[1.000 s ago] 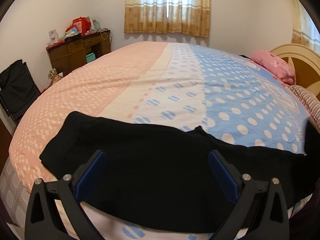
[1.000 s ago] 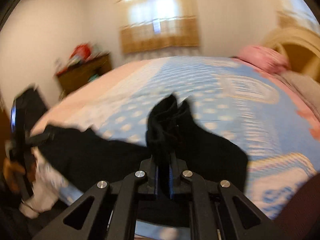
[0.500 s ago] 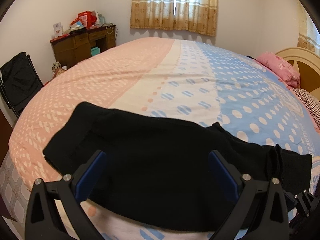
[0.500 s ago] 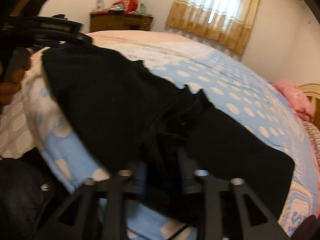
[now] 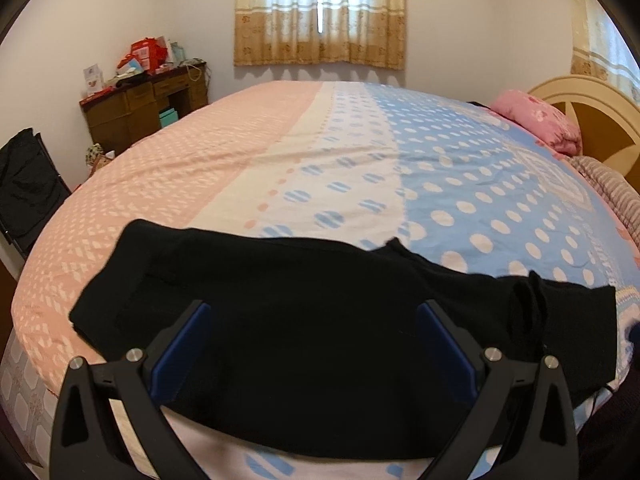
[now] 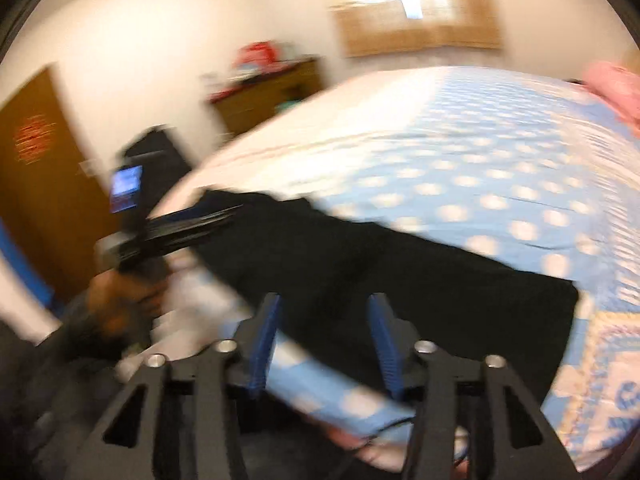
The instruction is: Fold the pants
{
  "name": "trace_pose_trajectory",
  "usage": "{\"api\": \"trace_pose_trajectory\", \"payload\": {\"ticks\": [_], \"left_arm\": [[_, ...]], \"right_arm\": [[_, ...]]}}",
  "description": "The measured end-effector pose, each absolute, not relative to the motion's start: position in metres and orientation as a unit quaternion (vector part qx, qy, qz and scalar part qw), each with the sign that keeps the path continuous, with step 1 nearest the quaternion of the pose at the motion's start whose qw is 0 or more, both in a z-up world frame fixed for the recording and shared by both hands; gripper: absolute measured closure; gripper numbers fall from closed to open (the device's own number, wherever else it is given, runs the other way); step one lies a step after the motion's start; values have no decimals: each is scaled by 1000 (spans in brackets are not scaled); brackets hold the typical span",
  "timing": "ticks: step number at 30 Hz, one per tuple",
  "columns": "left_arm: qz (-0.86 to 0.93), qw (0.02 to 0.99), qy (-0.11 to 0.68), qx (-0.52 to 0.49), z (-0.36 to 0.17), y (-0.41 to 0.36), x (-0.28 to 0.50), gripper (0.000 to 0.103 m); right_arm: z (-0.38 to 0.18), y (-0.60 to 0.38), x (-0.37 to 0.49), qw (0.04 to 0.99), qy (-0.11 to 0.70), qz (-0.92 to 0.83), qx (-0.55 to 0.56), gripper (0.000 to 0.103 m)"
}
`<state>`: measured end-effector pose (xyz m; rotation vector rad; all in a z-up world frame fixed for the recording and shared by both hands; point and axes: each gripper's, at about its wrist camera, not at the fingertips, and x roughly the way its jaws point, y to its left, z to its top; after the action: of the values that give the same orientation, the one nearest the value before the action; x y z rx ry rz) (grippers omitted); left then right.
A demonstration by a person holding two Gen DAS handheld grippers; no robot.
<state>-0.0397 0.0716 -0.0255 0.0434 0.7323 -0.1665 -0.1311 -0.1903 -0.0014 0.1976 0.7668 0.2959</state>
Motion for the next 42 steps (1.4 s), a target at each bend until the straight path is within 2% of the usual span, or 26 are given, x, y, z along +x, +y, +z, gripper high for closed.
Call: {"api": "trace_pose_trajectory", "payload": {"ticks": [8,9,11,19,22,24,28,30,34,36,37,39,42], "left_arm": [[-70,935,345,37,-18,75,-41,0],[-70,935,346,36,-18,76,-41,0],[-72,934,348,38,-20,75,-40,0],[-81,930,356,43,-26,67,-41,0],[-92,930,353,50,-25,61,-44,0],[-99,931,347,59,-23,56,-46,0],[-131,931,336,54,-13,41,-48,0],[-152,931,327,57,-7,28,-49,0],[-194,927,313,74,1,-7,-53,0],[-218,921,315,75,2,-26,-55,0],[-226,918,317,77,1,-36,-56,0],[-226,916,321,86,-5,-56,-57,0],[-217,910,336,108,-20,-78,-55,2]], "right_arm": [[-64,-124,-93,917,383,102,46,57],[-69,-120,-92,919,384,86,24,64],[-77,-109,-95,922,381,51,-39,89],[-76,-92,-110,920,373,87,-87,90],[-88,-90,-106,922,366,86,-90,86],[-84,-95,-103,923,367,94,-69,77],[-47,-135,-117,923,339,163,78,67],[-22,-160,-135,929,315,162,108,49],[11,-220,-156,898,374,159,169,48],[23,-245,-167,904,372,114,176,49],[26,-258,-170,911,369,78,166,51],[22,-270,-169,921,371,1,121,79],[-3,-285,-149,916,382,-79,97,88]]}}
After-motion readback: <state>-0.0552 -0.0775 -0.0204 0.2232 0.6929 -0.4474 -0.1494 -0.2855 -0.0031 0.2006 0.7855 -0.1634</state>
